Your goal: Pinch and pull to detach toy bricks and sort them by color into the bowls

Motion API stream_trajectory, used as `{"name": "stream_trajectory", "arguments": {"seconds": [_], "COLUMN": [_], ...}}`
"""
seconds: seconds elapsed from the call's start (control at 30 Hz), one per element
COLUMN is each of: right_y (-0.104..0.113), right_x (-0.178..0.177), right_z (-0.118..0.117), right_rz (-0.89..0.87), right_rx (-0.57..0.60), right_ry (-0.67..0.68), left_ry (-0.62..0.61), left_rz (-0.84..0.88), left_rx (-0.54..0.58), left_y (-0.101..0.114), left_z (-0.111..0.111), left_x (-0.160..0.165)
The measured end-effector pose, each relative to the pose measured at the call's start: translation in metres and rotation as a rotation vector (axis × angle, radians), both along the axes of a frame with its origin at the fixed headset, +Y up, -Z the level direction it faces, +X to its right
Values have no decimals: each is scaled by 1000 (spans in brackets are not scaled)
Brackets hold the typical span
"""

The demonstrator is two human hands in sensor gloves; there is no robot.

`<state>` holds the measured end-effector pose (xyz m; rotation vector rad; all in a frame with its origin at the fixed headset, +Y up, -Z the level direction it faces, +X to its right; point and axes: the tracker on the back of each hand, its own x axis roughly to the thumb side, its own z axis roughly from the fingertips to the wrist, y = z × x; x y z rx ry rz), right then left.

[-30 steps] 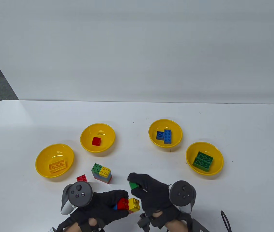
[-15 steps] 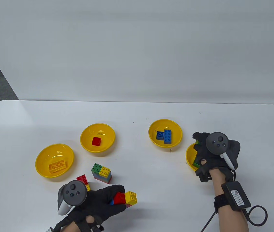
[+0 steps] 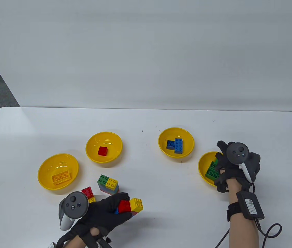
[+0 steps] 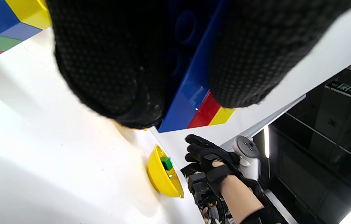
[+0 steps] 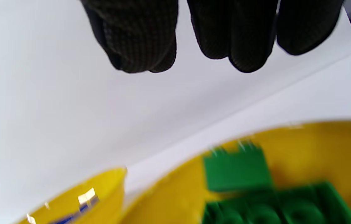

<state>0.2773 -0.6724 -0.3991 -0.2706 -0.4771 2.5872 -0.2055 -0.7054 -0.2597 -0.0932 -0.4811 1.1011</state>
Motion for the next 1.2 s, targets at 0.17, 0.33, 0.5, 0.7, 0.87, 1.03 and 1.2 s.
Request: {"name": "stream_trajectory", "arguments": {"seconds": [0.17,0.33,0.5,0.7,0.87,1.03,1.2], "right_y": [47,69,58,8,-21,-32,-34], "right_x": [0,-39,-99,-170,-204,-214,-210], "right_z": [35,78,112,129,136,140,138], "right_rz": [-144,-324,-415,-543,-715,-807,-807], "right_rx": [229,349,345,5,-140,-155,-133], "right_ry": [43,273,562,923,976,966,943], "left_ry": [49,64,94,93,66,33,1], "left_rz": [66,113,185,212,233,227,156], "left_rx": [-4,0,10,-1,-16,-33,-35], "left_y": [0,0,-2,-7,-9,-14,-14], "left_z": [-1,1,5,8,11,13,14], "left_x": [-5,-6,-6,3,10,21,27]}}
